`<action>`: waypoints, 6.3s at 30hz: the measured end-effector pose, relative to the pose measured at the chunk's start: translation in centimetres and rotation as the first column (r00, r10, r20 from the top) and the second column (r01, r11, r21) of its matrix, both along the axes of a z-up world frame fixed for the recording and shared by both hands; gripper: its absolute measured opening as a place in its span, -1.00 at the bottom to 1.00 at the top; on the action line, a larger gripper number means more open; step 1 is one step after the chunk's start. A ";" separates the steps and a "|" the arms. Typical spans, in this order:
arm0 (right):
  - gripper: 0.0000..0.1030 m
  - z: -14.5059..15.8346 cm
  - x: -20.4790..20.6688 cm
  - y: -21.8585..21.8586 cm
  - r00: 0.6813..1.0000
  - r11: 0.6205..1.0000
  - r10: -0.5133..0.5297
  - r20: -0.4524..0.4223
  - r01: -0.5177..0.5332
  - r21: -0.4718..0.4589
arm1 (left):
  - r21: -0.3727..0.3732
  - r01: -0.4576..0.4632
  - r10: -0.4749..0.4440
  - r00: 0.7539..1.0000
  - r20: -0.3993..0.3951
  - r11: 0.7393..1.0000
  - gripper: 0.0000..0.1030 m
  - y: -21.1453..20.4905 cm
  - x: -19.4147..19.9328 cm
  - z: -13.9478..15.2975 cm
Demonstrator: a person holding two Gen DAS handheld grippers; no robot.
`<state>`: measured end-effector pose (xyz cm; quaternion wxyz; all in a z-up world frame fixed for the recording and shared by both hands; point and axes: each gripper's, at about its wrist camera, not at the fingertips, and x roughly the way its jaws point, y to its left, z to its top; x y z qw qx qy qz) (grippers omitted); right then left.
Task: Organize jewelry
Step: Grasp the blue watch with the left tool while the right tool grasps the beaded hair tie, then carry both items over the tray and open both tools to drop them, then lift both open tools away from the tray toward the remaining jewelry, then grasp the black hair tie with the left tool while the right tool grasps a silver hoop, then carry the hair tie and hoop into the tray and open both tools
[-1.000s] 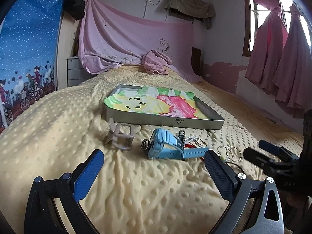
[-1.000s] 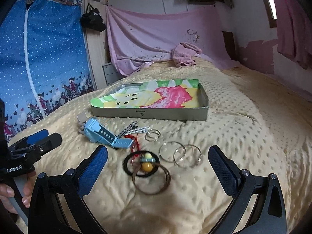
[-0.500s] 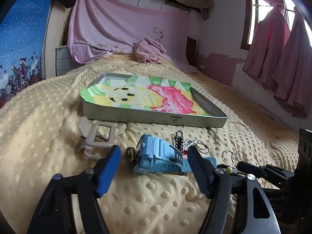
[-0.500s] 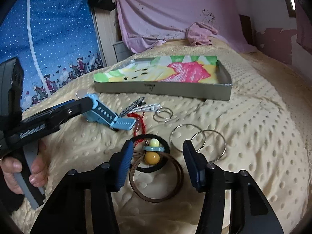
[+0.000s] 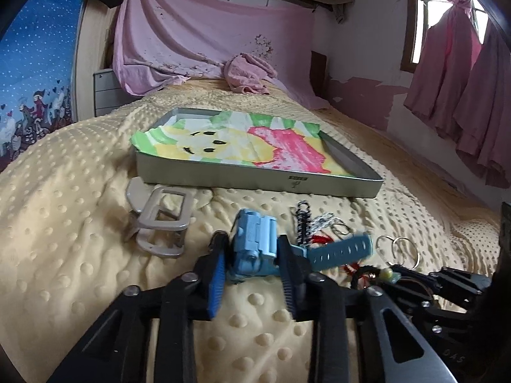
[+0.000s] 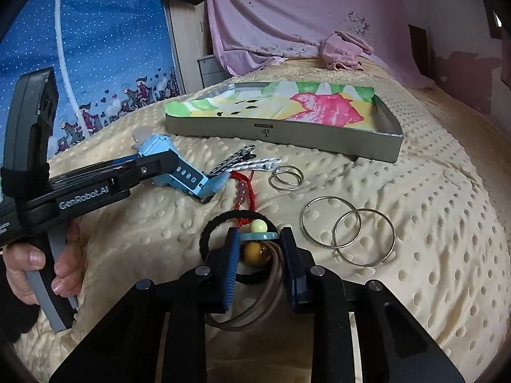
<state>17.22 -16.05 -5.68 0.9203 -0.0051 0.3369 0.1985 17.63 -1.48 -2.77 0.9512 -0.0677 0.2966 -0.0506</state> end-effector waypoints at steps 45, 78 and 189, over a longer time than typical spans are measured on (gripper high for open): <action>-0.57 1.0 21.0 -0.5 0.992 0.990 -0.077 -0.103 0.088 0.111 | 0.009 -0.039 0.040 0.995 -0.095 0.999 -0.51 0.6 16.2 1.8; 0.78 7.7 0.4 -7.6 0.923 0.981 -0.192 0.334 0.166 0.104 | -0.049 -0.038 0.050 0.963 0.267 0.998 1.00 -1.7 -3.1 4.6; -0.88 2.4 19.5 -1.8 0.999 0.998 -0.054 0.002 0.054 0.031 | -0.047 0.055 -0.058 0.995 -0.079 0.997 -0.85 -3.2 16.5 1.4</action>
